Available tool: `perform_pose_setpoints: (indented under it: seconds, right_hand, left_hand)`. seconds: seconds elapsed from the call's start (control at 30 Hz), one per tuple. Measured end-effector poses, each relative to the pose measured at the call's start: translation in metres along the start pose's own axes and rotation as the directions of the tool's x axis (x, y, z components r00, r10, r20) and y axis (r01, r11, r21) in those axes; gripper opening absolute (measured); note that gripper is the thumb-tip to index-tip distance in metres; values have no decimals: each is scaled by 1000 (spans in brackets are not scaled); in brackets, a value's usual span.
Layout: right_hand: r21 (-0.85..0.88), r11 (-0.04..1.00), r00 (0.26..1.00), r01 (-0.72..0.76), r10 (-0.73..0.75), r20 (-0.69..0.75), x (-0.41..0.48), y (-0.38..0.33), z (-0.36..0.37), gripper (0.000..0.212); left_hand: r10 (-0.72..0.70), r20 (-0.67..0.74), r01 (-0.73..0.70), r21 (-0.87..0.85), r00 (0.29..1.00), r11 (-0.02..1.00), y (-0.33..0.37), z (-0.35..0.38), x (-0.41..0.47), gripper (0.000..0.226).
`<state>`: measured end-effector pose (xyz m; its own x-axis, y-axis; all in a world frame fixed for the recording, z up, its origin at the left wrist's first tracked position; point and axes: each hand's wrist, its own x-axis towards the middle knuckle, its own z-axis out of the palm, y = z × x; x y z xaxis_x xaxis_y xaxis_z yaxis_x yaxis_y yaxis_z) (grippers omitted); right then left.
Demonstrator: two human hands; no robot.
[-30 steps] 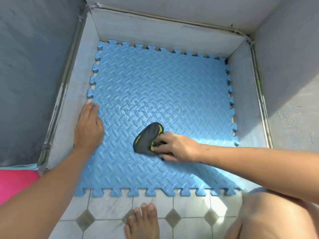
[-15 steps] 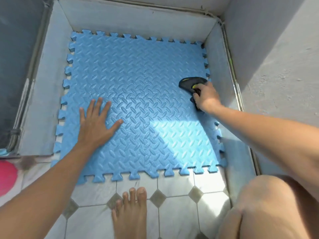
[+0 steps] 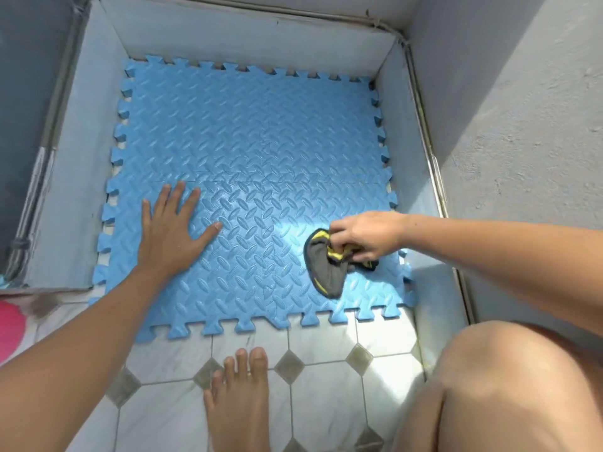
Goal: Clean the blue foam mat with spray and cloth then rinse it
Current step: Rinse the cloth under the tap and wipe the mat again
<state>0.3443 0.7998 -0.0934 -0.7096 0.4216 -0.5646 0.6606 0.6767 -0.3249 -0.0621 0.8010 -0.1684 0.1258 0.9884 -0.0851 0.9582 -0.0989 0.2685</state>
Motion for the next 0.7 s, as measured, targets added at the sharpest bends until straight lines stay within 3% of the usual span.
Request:
perform_pose_setpoints:
  seconds: [0.07,0.1,0.17,0.2,0.23,0.3,0.37,0.4,0.5,0.6,0.67,0.7]
  right_hand:
    - [89,954,933,-286,298,-200,-3,39,-17,28]
    - [179,885,840,-429,464,-280,-4,58,-23,29]
    - [306,700,635,-645,714,-294,-2,82,-25,33]
    - [308,639,582,-705,769,-263,0,86,-25,35]
    - [263,636,591,-726,772,-234,2,85,-25,35]
    - [90,773,747,-628,631,-207,2,71,-27,33]
    - [-94,917,917,-388,374,-136,-7,47,-27,29]
    - [-170,952,966,-256,247,-72,-14,35,-23,28]
    - [-183,982,997,44,-32,68,-33,-9,6,26]
    - [-164,954,951,249,-208,230,-39,-38,33,28]
    - [-146,959,941,244,-198,273,-38,-31,29,32]
    - [-140,974,963,179,-144,228,-37,-20,22,32]
  left_hand:
    - [-3,-4,3,-5,1000,1000,1,0,-1,86]
    - [-5,-7,5,-8,1000,1000,1,0,-1,86]
    - [-4,-12,4,-10,1000,1000,1,-1,-1,86]
    - [-1,-12,1,-9,1000,1000,1,-1,-1,86]
    - [1,-12,-1,-11,1000,1000,0,-1,-1,86]
    - [2,-14,-3,-20,1000,1000,0,-1,-1,85]
    - [2,-23,-2,-24,1000,1000,0,0,-2,86]
    - [1,-29,-1,-25,1000,1000,0,0,-2,86]
    - [4,-43,-6,-32,999,999,-1,0,-1,85]
    - [-1,-49,-1,-36,999,999,1,0,-2,85]
    - [-3,-59,1,-38,998,999,1,0,-2,85]
    - [-4,-63,2,-37,998,999,1,0,-1,85]
